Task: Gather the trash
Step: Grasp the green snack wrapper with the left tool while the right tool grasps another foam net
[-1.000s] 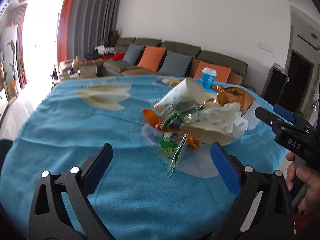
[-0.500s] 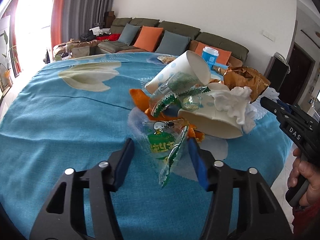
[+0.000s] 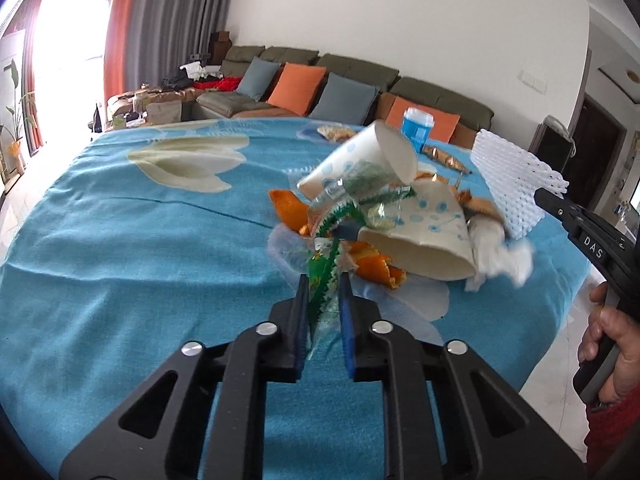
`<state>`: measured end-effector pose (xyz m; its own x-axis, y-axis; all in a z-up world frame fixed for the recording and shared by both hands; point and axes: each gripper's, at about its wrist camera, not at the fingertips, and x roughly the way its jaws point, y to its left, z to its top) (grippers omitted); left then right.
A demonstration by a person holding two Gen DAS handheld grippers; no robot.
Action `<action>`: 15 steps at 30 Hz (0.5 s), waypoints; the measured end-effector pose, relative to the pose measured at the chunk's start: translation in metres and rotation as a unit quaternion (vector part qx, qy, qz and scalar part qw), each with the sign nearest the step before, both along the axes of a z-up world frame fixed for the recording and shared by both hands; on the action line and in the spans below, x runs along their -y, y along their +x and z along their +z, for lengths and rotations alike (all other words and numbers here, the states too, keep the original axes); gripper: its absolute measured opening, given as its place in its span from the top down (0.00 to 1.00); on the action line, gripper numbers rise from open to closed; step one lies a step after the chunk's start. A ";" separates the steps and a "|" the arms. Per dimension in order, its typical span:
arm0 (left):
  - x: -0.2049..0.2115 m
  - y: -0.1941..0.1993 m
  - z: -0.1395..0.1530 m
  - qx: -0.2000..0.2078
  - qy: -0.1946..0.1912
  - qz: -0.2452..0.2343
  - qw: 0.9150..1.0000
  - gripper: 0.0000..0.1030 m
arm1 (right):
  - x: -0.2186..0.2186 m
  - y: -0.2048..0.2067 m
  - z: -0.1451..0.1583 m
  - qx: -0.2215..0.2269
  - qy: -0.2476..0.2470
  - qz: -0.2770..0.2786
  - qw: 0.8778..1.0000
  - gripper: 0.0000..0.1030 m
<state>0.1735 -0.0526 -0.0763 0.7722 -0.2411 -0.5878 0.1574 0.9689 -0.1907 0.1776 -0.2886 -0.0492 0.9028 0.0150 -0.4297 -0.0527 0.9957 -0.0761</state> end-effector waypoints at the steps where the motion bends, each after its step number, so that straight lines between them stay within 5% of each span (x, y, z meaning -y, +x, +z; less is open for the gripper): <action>1: -0.002 -0.003 0.002 0.004 -0.001 0.000 1.000 0.87 | 0.000 -0.003 0.005 0.009 -0.002 -0.002 1.000 0.92; 15: -0.051 -0.054 0.054 0.105 0.001 0.071 0.992 0.87 | -0.040 -0.024 0.067 0.096 0.011 0.067 0.993 0.92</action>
<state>0.1195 -0.0015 -0.0227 0.9033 -0.1204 -0.4117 0.0557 0.9846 -0.1659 0.1541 -0.2483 0.0173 0.9575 0.1487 -0.2473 -0.1720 0.9822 -0.0755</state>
